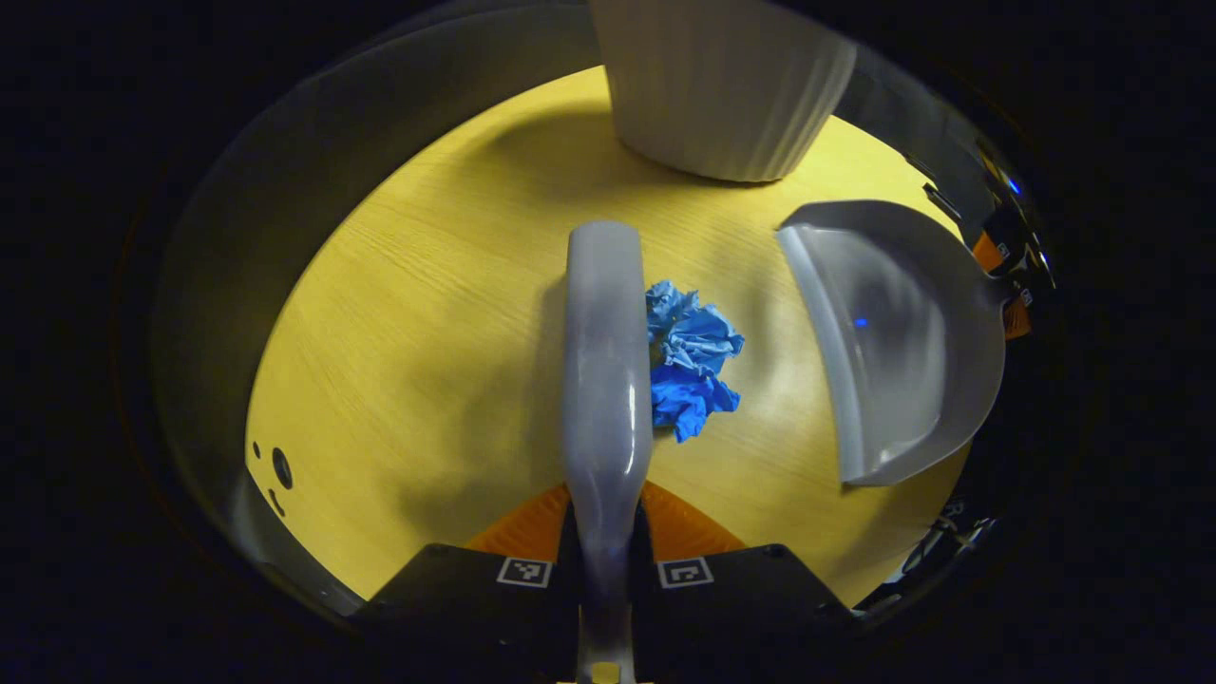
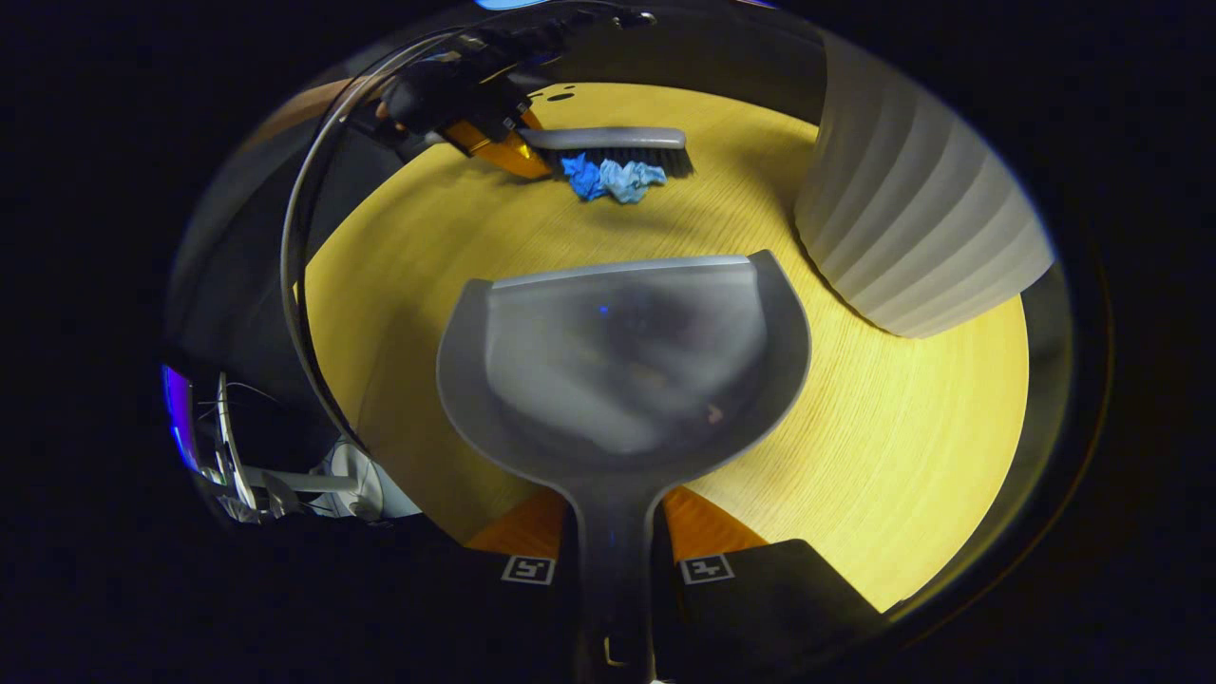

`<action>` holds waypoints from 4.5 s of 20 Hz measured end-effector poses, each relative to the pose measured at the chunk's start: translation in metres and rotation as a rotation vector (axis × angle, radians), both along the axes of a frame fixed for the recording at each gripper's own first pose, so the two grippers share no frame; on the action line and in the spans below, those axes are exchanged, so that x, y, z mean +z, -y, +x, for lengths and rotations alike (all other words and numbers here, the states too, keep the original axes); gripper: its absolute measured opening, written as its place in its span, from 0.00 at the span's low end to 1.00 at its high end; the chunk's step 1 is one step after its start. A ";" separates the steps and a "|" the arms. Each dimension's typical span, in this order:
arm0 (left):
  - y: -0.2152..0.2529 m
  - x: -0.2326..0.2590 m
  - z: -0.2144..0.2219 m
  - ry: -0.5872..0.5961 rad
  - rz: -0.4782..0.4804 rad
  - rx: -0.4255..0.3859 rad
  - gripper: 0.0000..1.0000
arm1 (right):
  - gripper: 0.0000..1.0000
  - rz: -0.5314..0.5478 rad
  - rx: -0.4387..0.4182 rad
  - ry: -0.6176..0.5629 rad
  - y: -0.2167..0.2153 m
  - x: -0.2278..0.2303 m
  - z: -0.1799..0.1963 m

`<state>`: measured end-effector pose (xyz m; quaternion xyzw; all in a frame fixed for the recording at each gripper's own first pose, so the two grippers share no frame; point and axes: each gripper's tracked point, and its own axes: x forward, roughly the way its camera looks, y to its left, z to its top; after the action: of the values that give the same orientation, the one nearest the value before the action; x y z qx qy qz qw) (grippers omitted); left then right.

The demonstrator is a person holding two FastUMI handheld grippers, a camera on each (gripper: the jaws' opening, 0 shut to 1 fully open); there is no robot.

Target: Pick up the small broom and dustpan from the desktop, sweep the trash into the dustpan with the broom, and then empty the trash into the garbage bin.

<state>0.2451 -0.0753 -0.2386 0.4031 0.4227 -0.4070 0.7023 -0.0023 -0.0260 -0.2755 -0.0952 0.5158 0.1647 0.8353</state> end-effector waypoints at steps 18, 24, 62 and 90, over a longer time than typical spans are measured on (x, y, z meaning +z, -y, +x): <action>0.039 0.028 -0.172 -0.143 -0.165 0.353 0.23 | 0.33 0.050 0.060 0.030 0.012 0.003 -0.023; 0.018 0.057 -0.183 -0.012 -0.306 0.526 0.26 | 0.33 0.048 0.070 0.061 0.015 0.008 -0.025; -0.115 -0.023 -0.195 0.069 -0.399 0.709 0.26 | 0.33 -0.067 -0.190 0.284 0.144 0.189 0.088; -0.120 -0.039 -0.198 0.025 -0.363 0.710 0.26 | 0.33 -1.060 0.188 0.513 0.188 0.167 0.162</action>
<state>0.0467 0.0446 -0.2778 0.1061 0.4483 -0.2019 0.8643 0.1593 -0.2138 -0.1086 -0.5812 0.2988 -0.0704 0.7536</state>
